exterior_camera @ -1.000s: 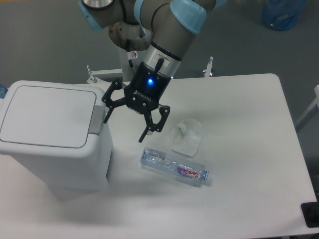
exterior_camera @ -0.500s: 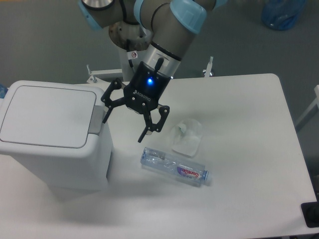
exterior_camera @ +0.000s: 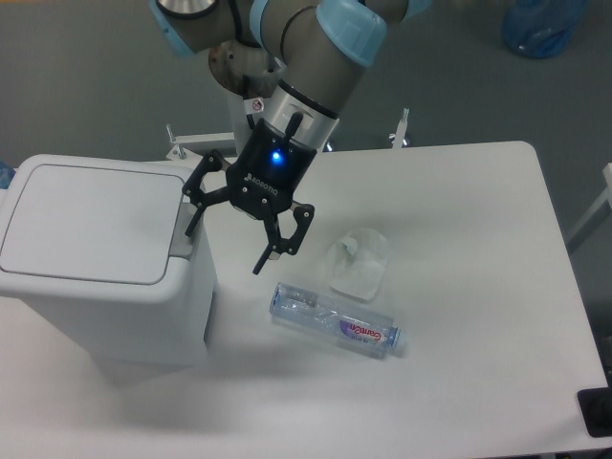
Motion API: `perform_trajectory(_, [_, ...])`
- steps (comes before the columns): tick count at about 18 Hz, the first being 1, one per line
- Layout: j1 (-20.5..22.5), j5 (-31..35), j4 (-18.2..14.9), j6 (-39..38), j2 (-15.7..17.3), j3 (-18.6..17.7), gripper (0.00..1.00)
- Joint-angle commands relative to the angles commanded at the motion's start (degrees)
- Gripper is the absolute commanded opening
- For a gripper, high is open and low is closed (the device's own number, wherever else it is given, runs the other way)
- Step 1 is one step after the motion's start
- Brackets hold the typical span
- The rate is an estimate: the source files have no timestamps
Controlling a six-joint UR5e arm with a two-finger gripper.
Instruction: Open the trash can
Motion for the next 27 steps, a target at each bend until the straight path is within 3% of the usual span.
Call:
perform_trajectory(11, [0.0, 0.0, 0.0, -0.1, -0.1, 0.0, 1.00])
perform_trajectory(16, [0.1, 0.0, 0.0, 0.1, -1.0, 2.7, 1.00])
perform_trajectory(21, [5.5, 0.1, 0.1, 1.5, -2.1, 5.0, 1.00])
perform_trajectory(25, [8.8, 1.0, 0.1, 7.4, -3.4, 5.2, 1.00])
perform_trajectory(27, [11.3, 8.2, 0.4, 12.4, -4.0, 5.0, 1.00])
